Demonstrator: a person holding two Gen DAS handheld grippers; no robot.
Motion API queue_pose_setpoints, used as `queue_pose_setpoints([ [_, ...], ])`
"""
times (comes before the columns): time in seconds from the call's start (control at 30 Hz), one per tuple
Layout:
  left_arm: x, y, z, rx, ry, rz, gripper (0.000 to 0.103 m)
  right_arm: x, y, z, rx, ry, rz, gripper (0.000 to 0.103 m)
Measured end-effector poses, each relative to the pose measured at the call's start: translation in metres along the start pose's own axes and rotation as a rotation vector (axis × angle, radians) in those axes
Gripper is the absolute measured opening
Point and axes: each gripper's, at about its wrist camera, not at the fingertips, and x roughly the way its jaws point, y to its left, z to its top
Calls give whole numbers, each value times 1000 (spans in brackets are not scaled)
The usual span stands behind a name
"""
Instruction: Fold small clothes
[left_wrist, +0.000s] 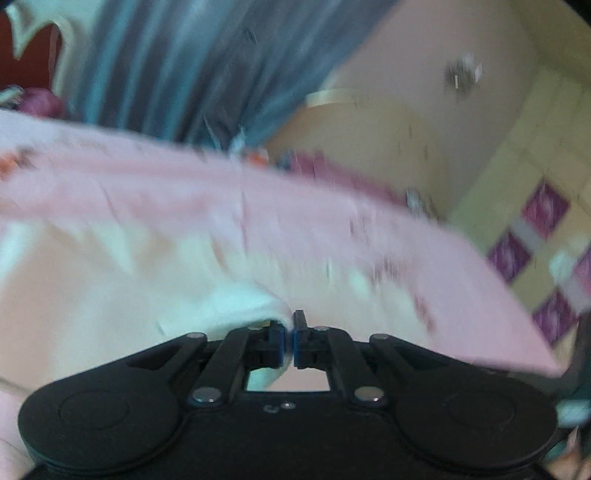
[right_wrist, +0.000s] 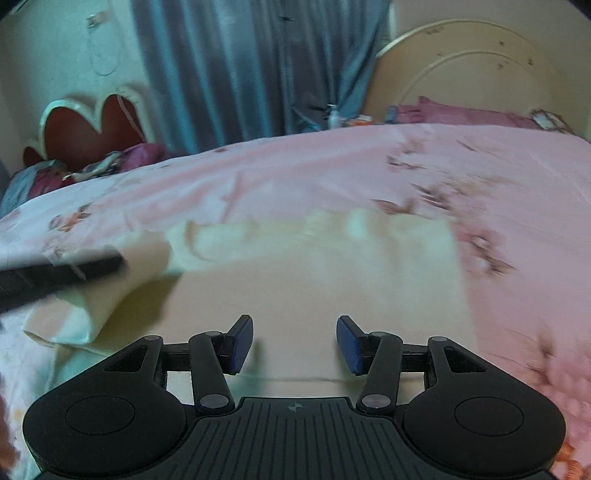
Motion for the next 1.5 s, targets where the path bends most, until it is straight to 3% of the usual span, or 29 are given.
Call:
queue_pose_setpoints([
  [0.03,7,-2,-4,9,35,12,19,-3,-5,-1,4,1,3,50],
  [0.1,10,1,-8,9,72,24,26,-8,-11,-2,9,-2,22,50],
  [0.13,7,2,-10,8,70,27,36,-11,-13,-2,11,-5,33,50],
  [0.17,2,2,-11,11,66,34,58,-13,-13,-2,11,-6,46,50],
  [0.23,-9,3,-11,28,34,68,79,-15,-12,-1,7,-8,75,50],
  [0.27,-16,1,-12,39,12,80,80,-15,-8,-1,-1,-11,89,52],
  [0.37,-43,12,-17,37,-3,128,79,-15,9,-1,-37,-31,136,85],
  [0.53,-81,38,-31,6,-27,277,79,-11,59,-9,-207,-33,211,85],
  [0.7,-94,67,-43,-45,0,388,77,6,105,-28,-373,-26,200,84],
  [0.73,-93,69,-43,-52,0,401,77,10,110,-31,-397,-30,183,80],
  [0.8,-92,74,-43,-61,1,422,77,21,118,-32,-424,-24,154,60],
  [0.93,-84,74,-42,-36,-5,443,77,33,116,-28,-384,-3,157,52],
  [1.0,-80,74,-41,-14,-13,465,77,36,110,-21,-328,11,171,21],
  [1.07,-74,75,-39,-6,-13,478,77,36,107,-13,-285,3,168,17],
  [1.13,-69,77,-38,-2,-18,484,77,31,101,-4,-236,-8,173,3],
  [1.27,-59,76,-35,31,-29,519,78,9,78,13,-139,-93,133,2],
  [1.37,-56,75,-35,37,-46,525,75,1,50,24,-79,-107,98,2],
  [1.4,-55,74,-36,48,-59,525,72,1,39,26,-48,-94,91,2],
  [1.5,-54,68,-38,90,-80,502,48,5,5,25,53,-50,67,2],
])
